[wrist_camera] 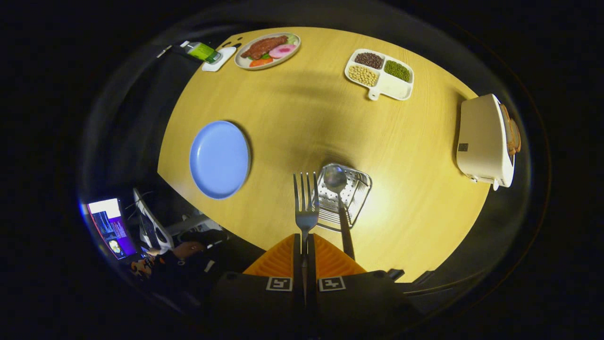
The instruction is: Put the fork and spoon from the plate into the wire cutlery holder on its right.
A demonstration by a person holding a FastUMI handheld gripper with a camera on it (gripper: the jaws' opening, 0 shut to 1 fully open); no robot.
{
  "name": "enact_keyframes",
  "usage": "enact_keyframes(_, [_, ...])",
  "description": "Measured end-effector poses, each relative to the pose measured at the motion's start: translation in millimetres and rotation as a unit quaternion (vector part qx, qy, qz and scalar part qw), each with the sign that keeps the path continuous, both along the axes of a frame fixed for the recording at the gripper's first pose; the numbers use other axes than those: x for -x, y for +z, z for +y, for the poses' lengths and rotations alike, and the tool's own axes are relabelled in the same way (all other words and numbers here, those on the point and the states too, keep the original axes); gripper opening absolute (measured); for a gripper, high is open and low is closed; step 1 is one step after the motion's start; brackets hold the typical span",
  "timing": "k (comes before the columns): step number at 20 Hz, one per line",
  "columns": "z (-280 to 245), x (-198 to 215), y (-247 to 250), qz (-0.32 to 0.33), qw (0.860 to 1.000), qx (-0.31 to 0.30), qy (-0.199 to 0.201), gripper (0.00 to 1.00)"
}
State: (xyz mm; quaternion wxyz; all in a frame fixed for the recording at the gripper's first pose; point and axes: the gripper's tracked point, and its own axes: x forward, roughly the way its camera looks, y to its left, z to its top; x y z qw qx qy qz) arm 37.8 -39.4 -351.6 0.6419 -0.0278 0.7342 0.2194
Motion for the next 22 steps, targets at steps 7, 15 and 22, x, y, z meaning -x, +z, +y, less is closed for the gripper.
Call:
enact_keyframes(7, [-23.9,-8.6,-34.2,0.096,0.99,0.068,0.083,0.06])
enact_keyframes(15, [-15.6,-12.6,-64.0,0.165,0.97,0.11,0.138,0.06])
enact_keyframes(22, [-12.3,-19.8,-76.8,0.165,0.97,0.109,0.139,0.09])
